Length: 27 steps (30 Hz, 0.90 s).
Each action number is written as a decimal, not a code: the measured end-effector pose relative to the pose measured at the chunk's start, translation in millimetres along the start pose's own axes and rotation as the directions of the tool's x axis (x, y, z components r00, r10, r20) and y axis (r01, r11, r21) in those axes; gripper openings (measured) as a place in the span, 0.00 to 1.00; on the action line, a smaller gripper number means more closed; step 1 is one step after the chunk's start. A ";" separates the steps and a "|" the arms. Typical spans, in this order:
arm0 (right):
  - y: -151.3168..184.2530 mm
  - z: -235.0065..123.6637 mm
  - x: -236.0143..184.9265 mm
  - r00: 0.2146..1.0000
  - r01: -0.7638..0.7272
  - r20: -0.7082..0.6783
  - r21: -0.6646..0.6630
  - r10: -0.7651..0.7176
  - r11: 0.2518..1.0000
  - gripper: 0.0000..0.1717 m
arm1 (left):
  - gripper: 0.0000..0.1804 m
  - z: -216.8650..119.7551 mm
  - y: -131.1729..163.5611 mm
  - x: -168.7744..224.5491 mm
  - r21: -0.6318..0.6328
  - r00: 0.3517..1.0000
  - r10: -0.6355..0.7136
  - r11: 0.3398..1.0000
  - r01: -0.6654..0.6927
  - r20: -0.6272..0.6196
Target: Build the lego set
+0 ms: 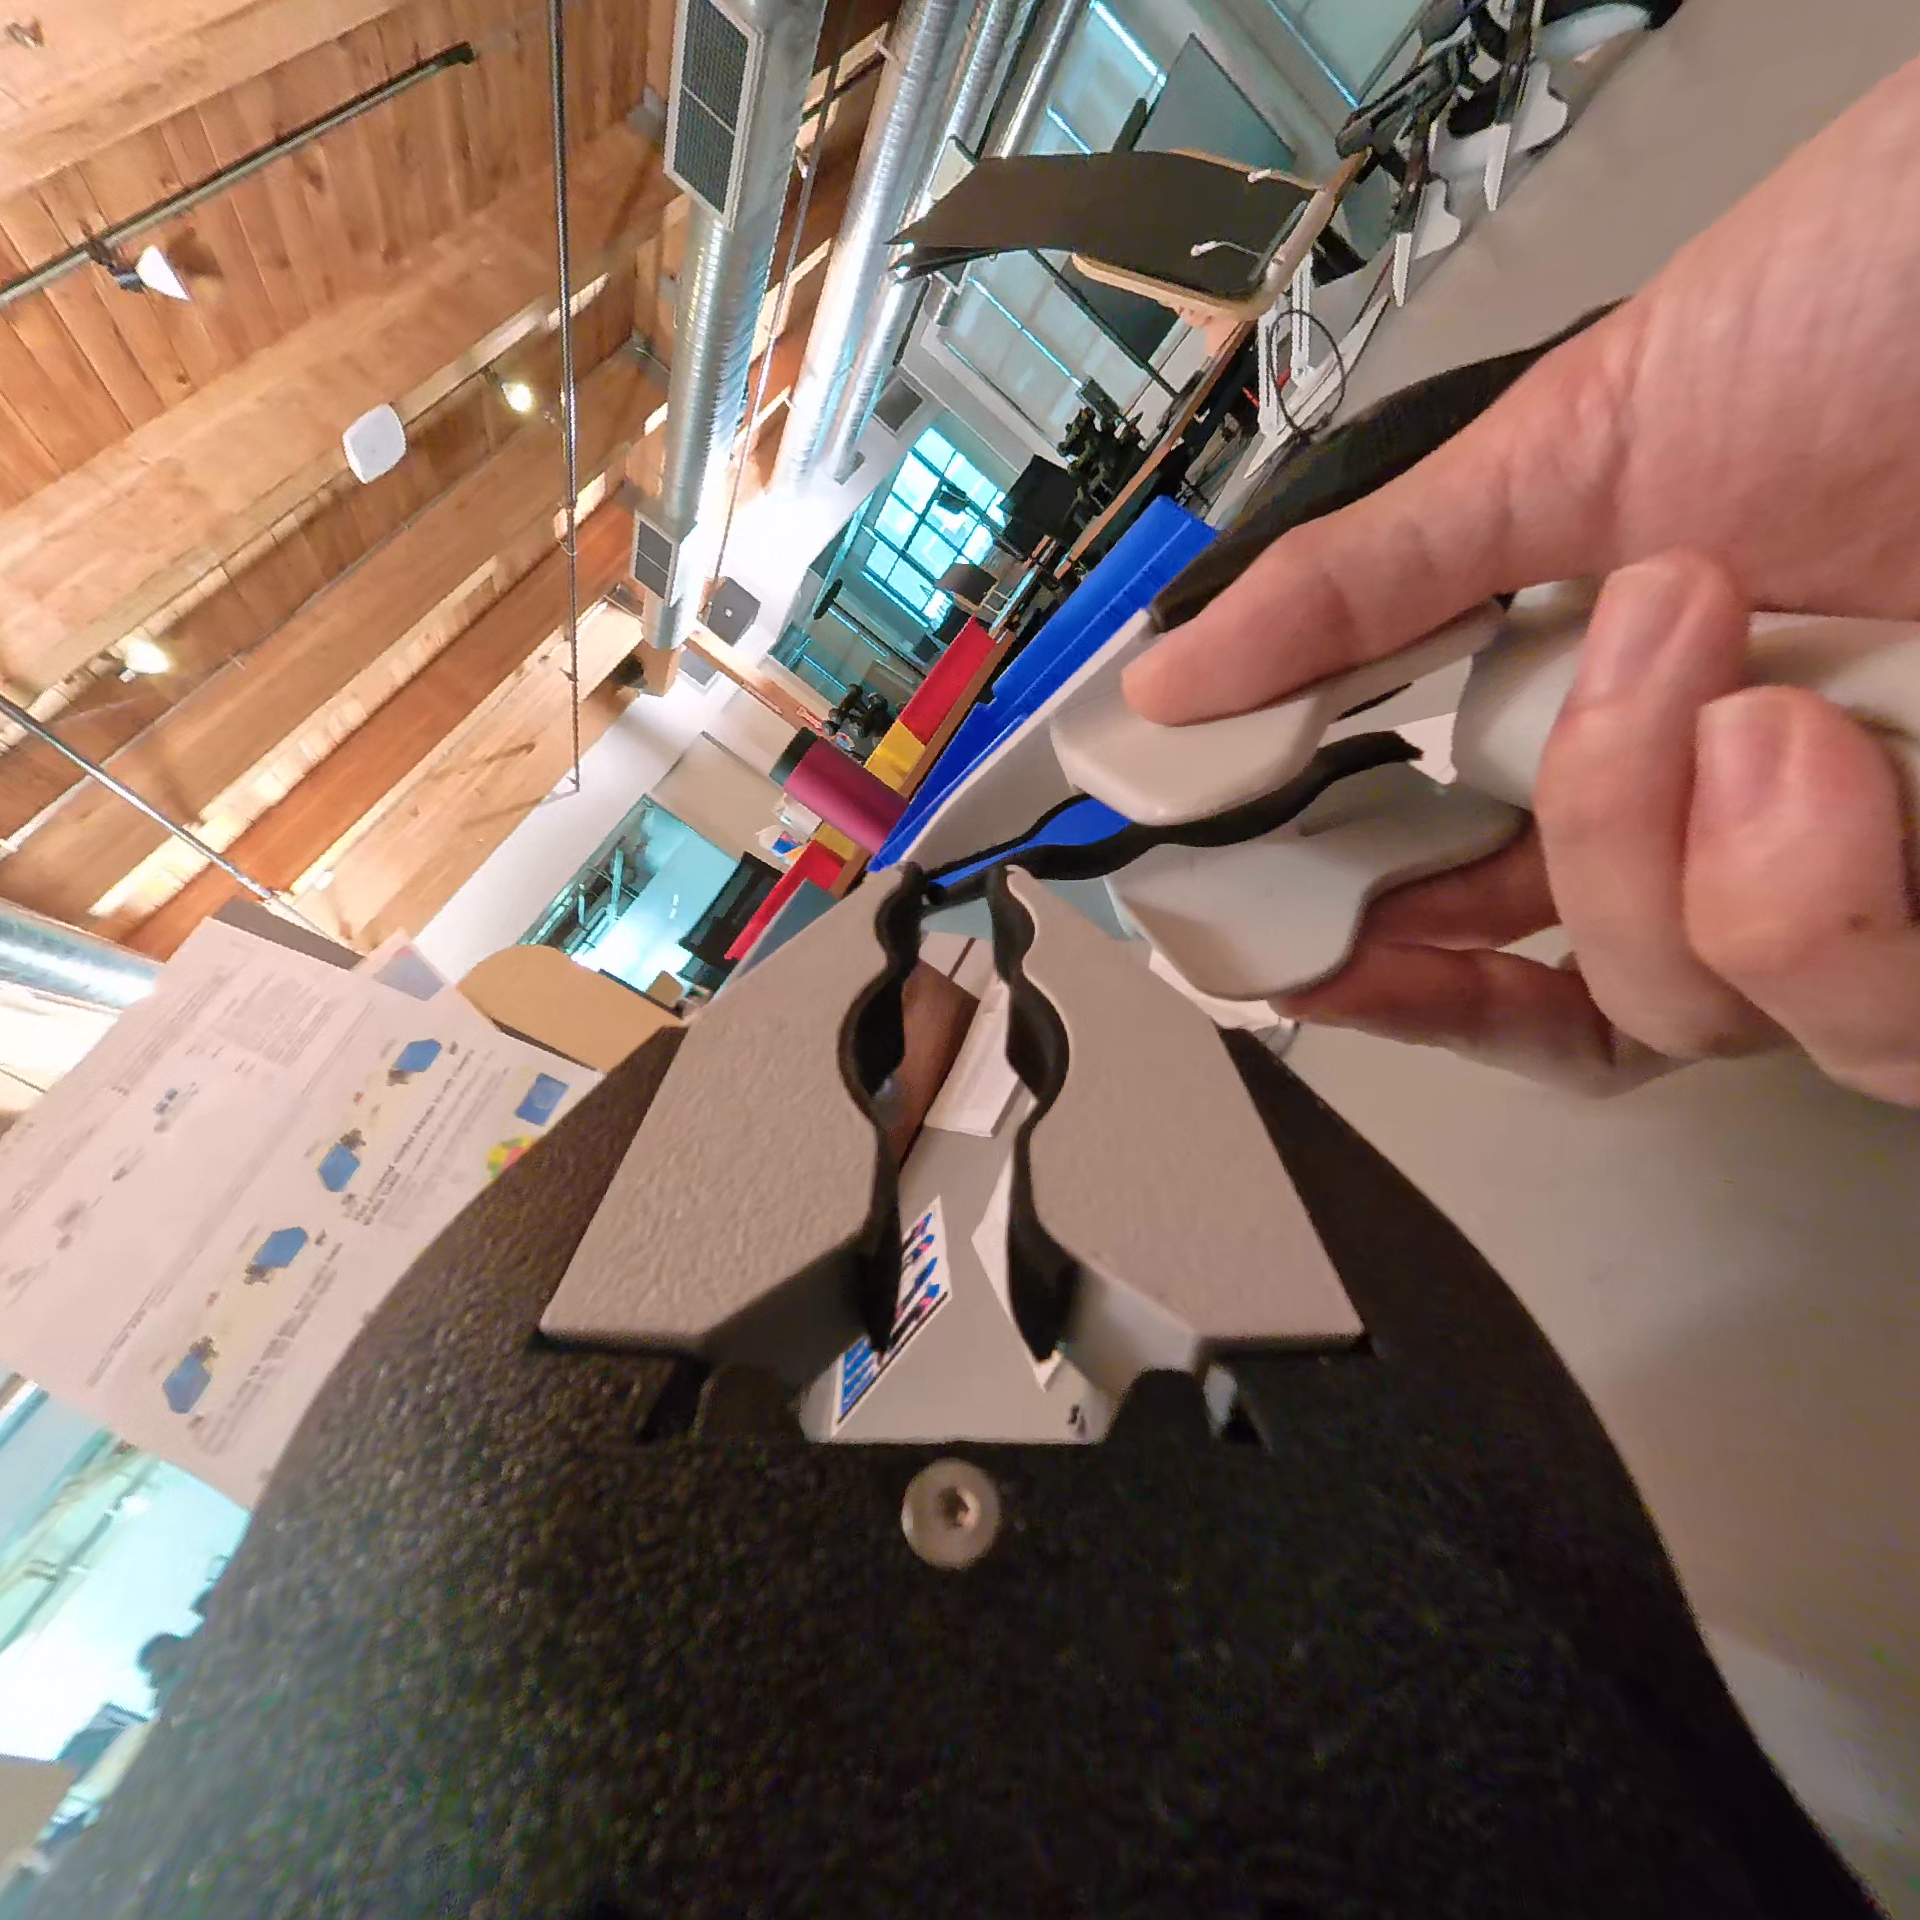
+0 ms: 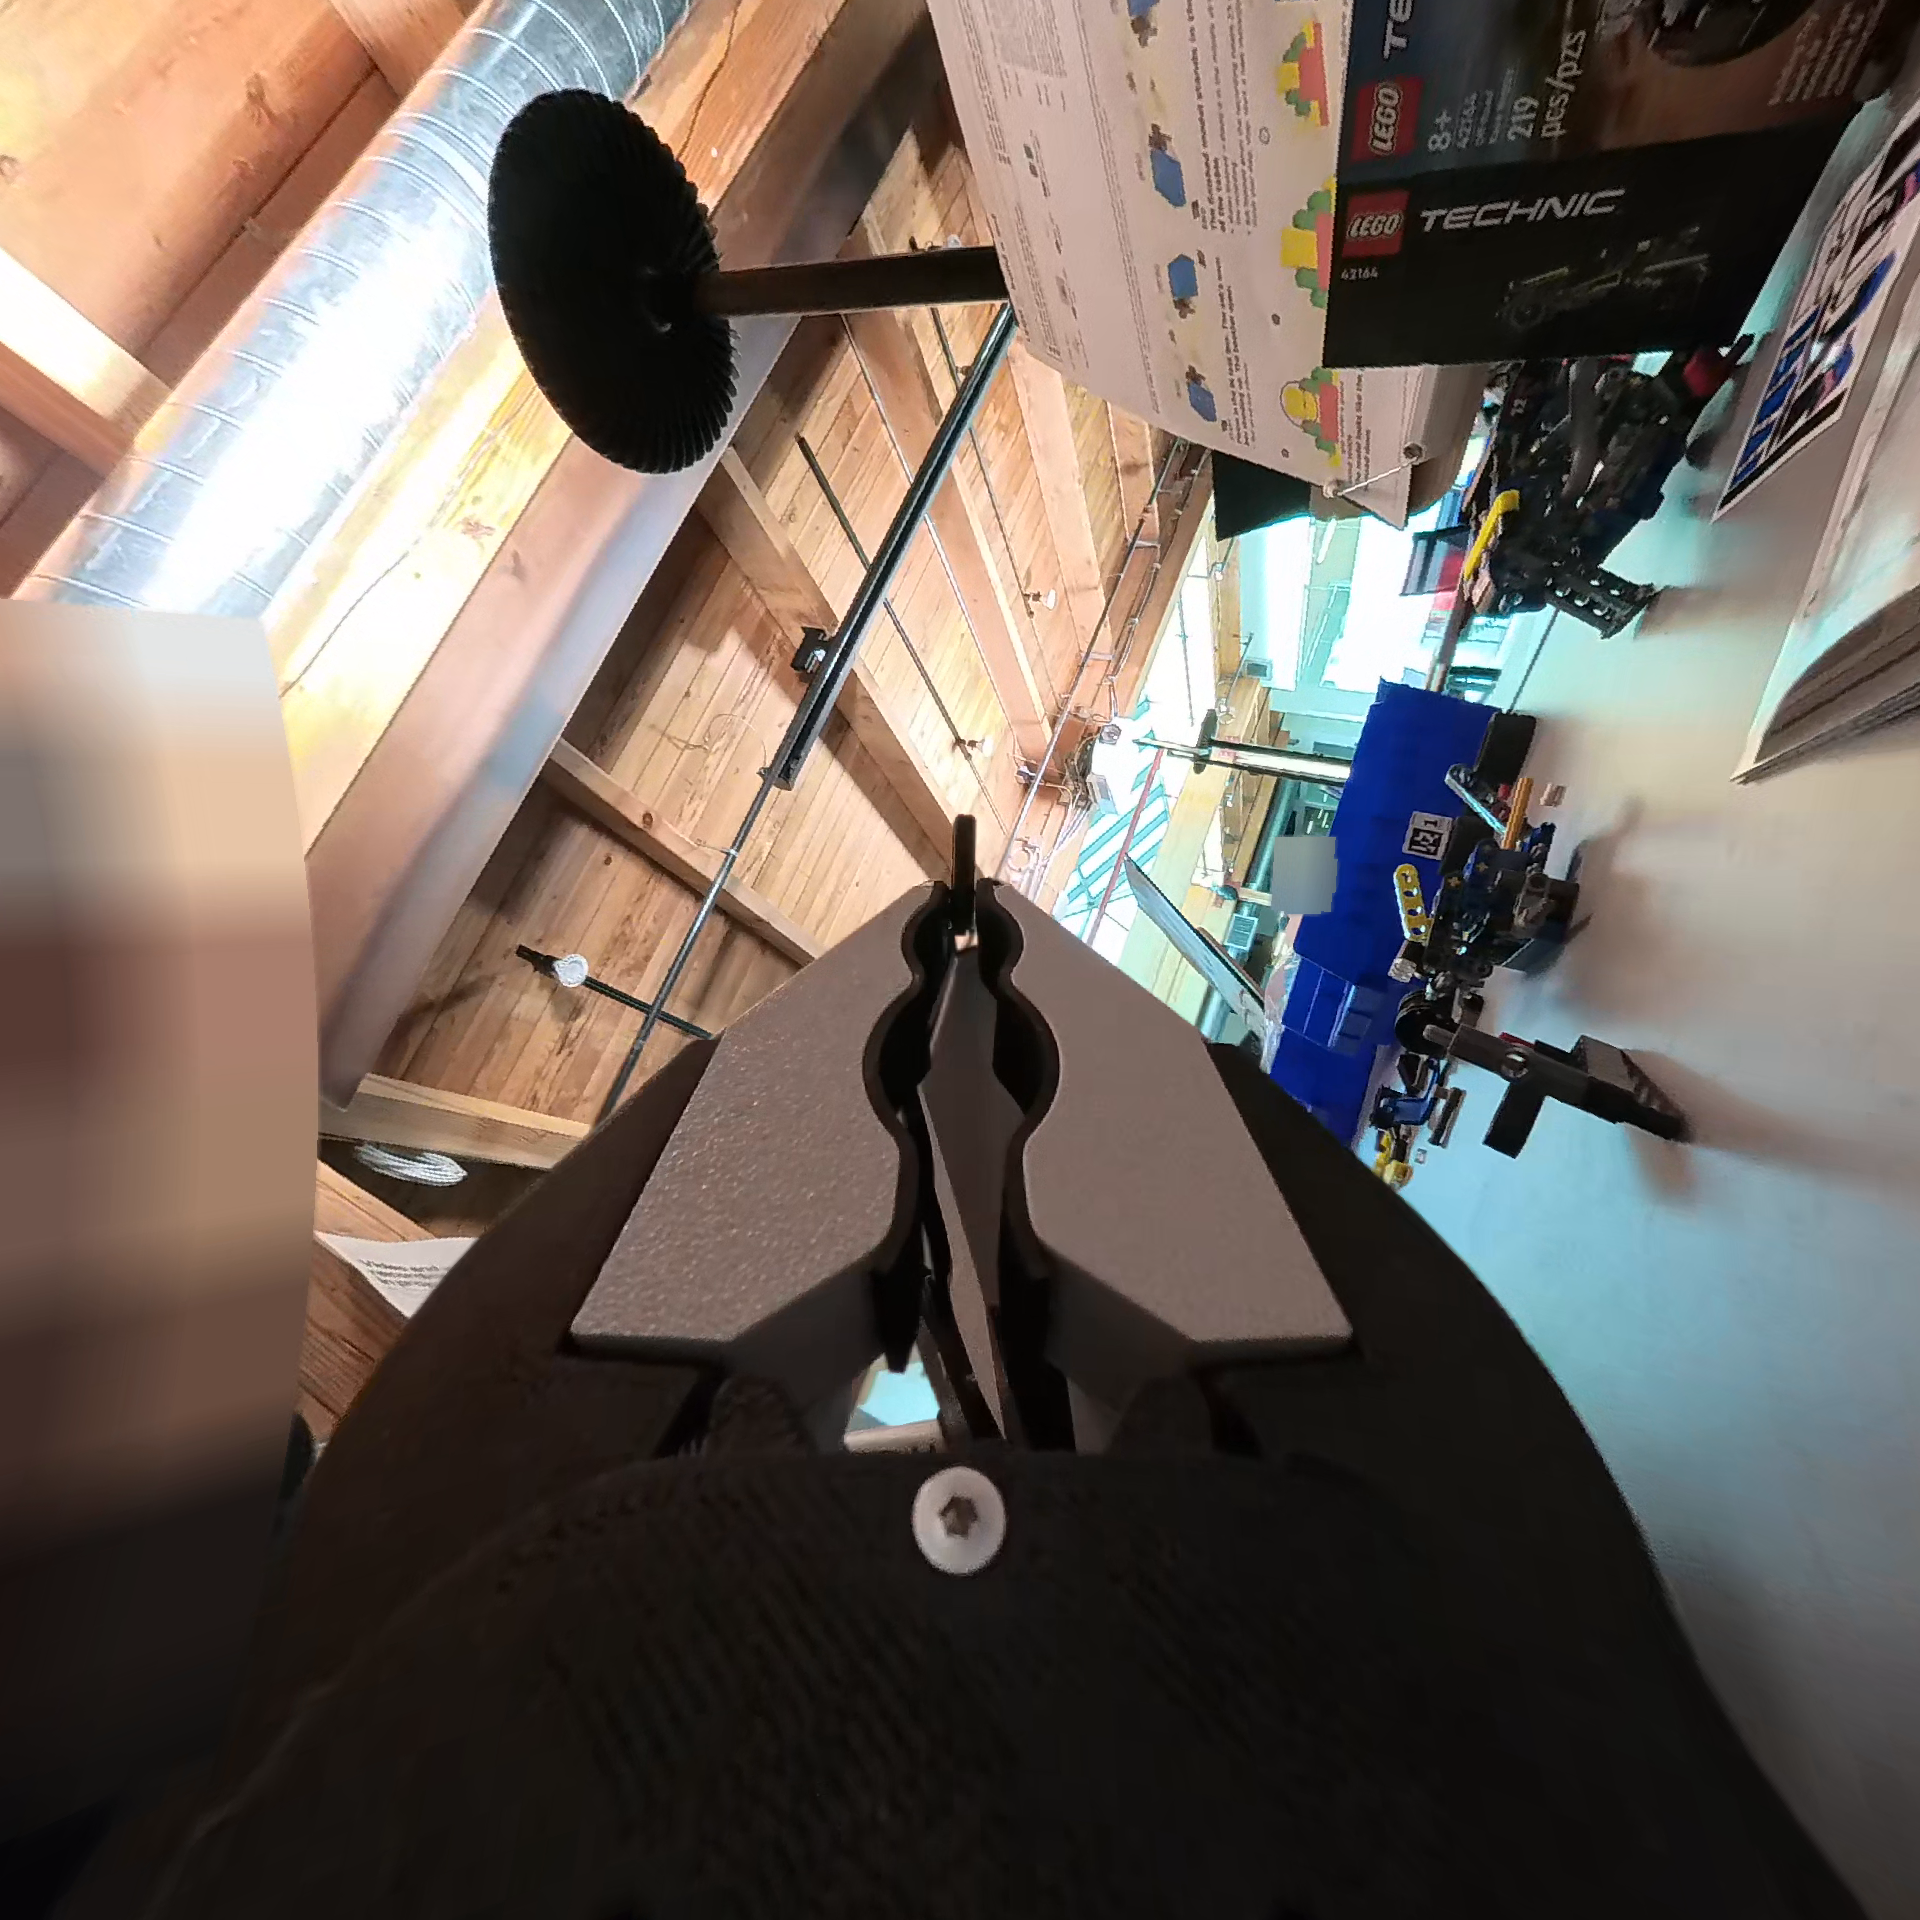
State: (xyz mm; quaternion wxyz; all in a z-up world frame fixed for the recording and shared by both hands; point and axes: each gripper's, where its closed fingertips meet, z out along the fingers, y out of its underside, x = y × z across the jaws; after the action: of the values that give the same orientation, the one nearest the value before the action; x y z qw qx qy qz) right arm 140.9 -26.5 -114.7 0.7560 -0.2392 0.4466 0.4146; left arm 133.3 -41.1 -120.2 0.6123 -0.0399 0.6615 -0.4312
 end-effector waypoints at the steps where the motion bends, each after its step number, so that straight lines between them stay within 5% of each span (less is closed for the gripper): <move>1: 0.1 -0.8 -0.4 1.000 -0.007 0.006 0.001 0.007 1.000 0.01 | 0.03 0.0 0.5 -2.3 -0.001 1.000 -0.019 1.000 0.019 0.008; 14: -1.7 -4.4 -2.5 1.000 -0.010 0.025 0.008 0.010 1.000 0.01 | 0.00 -0.8 -1.5 -4.4 -0.021 0.994 -0.110 0.994 0.109 -0.031; 27: 8.3 -2.8 -4.9 0.993 0.112 0.040 -0.093 -0.109 0.989 0.02 | 0.00 -12.4 -3.8 -8.7 -0.004 0.936 -0.283 0.957 0.288 -0.210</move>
State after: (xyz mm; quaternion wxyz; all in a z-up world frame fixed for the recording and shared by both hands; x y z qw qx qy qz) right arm 131.3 -26.1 -111.8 0.7733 -0.2919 0.3990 0.3970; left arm 123.2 -31.9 -112.5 0.4708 -0.0819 0.7035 -0.5261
